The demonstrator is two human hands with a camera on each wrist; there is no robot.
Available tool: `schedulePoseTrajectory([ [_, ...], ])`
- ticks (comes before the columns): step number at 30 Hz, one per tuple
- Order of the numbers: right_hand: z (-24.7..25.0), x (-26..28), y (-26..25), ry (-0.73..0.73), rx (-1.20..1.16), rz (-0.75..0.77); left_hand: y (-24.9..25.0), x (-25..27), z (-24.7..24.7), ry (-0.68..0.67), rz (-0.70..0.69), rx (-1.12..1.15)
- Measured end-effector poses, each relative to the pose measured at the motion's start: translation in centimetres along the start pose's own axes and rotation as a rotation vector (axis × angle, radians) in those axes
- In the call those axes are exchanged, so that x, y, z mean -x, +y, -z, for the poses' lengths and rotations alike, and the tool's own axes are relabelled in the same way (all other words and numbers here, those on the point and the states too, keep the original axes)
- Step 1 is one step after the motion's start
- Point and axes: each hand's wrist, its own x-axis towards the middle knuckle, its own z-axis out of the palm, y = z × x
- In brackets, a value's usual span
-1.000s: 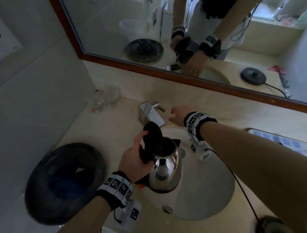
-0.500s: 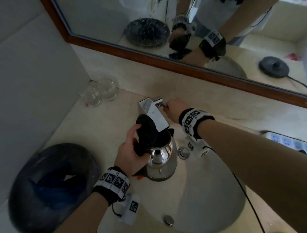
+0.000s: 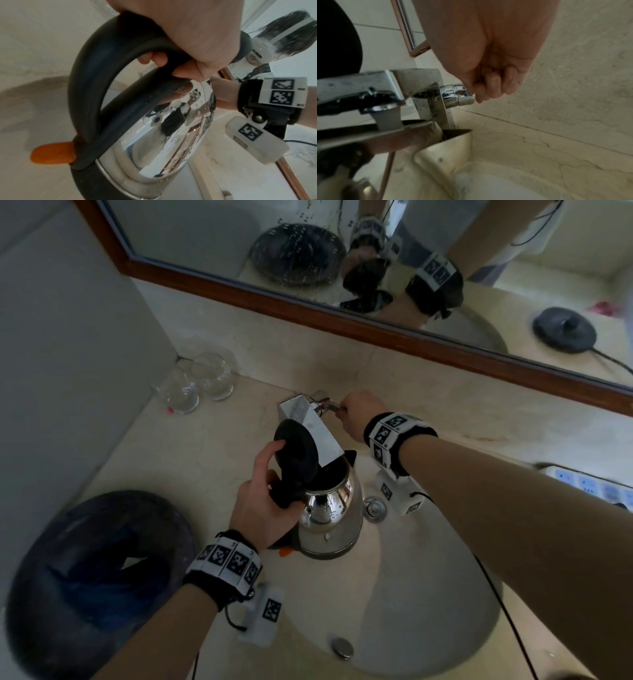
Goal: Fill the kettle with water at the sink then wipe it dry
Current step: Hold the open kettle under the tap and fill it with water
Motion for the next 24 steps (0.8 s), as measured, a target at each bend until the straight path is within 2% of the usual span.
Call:
schedulePoseTrajectory([
  [24, -0.37, -0.62, 0.07, 0.019, -0.073, -0.033, -0.27, -0.46, -0.24, 0.013, 0.007, 0.021],
])
